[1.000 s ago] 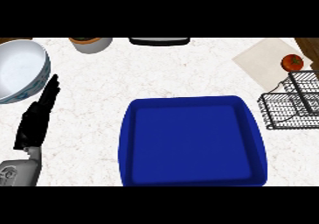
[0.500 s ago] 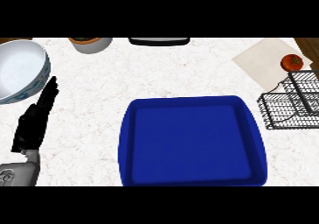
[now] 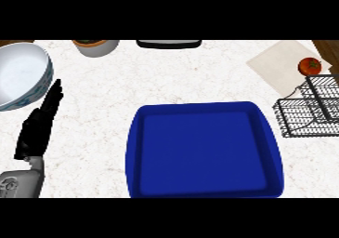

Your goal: Pick the can from the tray and place it in the tiered basket

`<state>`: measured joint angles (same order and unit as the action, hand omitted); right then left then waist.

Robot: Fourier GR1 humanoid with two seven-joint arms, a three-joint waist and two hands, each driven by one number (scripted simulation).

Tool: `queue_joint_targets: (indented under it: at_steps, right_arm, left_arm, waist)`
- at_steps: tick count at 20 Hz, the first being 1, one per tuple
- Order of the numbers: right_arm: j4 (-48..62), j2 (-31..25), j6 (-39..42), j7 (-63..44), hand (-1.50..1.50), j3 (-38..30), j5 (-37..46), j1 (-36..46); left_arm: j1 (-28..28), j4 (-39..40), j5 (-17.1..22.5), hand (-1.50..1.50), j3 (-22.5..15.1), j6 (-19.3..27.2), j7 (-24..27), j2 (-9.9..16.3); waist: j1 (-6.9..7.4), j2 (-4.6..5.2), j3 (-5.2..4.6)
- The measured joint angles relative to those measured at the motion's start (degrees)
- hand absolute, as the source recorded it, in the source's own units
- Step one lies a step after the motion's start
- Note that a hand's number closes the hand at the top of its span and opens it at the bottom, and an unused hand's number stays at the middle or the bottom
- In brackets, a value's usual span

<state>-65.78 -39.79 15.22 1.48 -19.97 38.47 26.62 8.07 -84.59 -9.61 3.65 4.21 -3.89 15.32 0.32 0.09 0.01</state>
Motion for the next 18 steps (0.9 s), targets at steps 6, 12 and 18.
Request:
queue_joint_targets:
  at_steps: [6, 12, 18]
  right_arm:
    - [-0.59, 2.66, -1.75, 0.41, -1.50, -4.40, -5.23, 0.28]
    - [-0.32, 0.52, -2.56, 1.92, -1.50, -10.71, -10.85, 1.12]
    - [-0.14, -4.91, 1.47, -3.30, -1.50, -17.44, -16.40, 0.69]
  left_arm:
    - [-0.45, 0.07, -0.36, 0.00, 0.26, -0.17, 0.33, -0.51]
    - [0.68, 0.92, -0.06, 0.00, 1.32, -1.09, 0.20, 0.04]
    - [0.34, 0.20, -1.24, 0.00, 1.09, -0.42, -0.49, -0.58]
  waist:
    - [-0.22, -0.10, 0.01]
    - [-0.36, -0.12, -0.01]
    - [-0.57, -0.18, -0.04]
